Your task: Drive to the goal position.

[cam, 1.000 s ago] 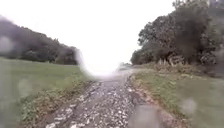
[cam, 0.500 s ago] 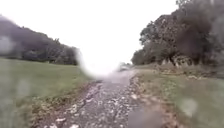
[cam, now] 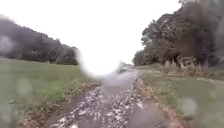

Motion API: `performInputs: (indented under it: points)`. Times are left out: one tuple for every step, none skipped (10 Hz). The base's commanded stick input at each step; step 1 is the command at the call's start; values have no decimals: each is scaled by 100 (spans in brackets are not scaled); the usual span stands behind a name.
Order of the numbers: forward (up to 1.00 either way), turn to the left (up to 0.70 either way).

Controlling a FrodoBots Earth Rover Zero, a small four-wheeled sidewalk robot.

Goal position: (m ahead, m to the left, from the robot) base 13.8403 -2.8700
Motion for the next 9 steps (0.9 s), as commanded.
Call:
performInputs:
  points:
    - [85,0]
    - [85,0]
    - [85,0]
    - [85,0]
    - [85,0]
    - [85,0]
    - [85,0]
    - [85,0]
    - [85,0]
